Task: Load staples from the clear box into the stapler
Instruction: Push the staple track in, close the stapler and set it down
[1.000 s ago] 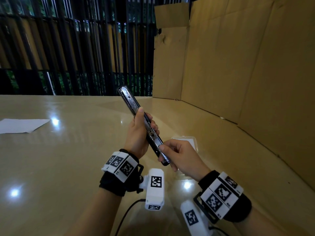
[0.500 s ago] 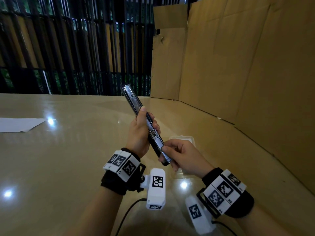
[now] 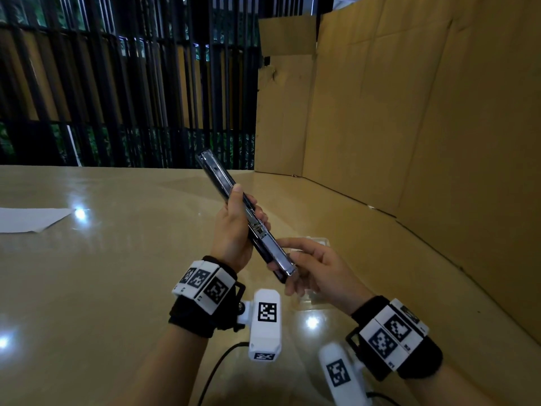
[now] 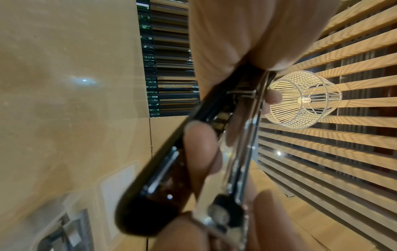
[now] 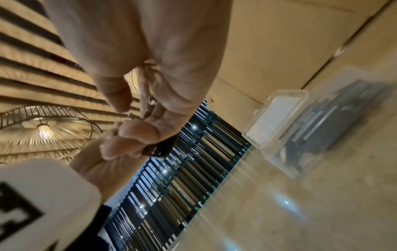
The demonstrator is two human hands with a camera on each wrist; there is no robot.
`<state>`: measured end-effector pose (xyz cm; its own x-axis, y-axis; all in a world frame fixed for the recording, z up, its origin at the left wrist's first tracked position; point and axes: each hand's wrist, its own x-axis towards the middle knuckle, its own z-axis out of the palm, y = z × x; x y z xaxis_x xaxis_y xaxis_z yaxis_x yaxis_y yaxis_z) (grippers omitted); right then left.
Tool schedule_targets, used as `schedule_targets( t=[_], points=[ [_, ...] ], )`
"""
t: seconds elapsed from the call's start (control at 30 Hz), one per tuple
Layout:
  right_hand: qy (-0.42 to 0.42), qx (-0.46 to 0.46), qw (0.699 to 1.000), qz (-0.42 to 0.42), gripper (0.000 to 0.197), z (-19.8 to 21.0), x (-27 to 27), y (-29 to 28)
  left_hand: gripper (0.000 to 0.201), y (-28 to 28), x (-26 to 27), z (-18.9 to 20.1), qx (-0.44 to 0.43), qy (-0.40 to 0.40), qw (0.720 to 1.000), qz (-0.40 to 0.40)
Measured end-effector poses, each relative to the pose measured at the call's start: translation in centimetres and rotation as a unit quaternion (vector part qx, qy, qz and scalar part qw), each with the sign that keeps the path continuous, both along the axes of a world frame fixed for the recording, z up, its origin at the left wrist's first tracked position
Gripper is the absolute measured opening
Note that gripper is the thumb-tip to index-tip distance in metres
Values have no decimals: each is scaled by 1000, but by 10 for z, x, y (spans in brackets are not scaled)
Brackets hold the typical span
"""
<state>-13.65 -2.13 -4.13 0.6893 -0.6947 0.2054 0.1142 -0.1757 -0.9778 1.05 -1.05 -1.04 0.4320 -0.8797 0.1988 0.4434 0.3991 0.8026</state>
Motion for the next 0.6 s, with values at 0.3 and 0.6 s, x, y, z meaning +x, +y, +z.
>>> schedule_targets(
  t=[0.3,0.6],
  points=[
    [-111,71,990,-45,35,-9,8,6,40,5,4,7,-53,-8,998,44],
    [43,-34,996,-68,25,0,2,-2,38,3,11,4,-72,-29,994,71]
  ],
)
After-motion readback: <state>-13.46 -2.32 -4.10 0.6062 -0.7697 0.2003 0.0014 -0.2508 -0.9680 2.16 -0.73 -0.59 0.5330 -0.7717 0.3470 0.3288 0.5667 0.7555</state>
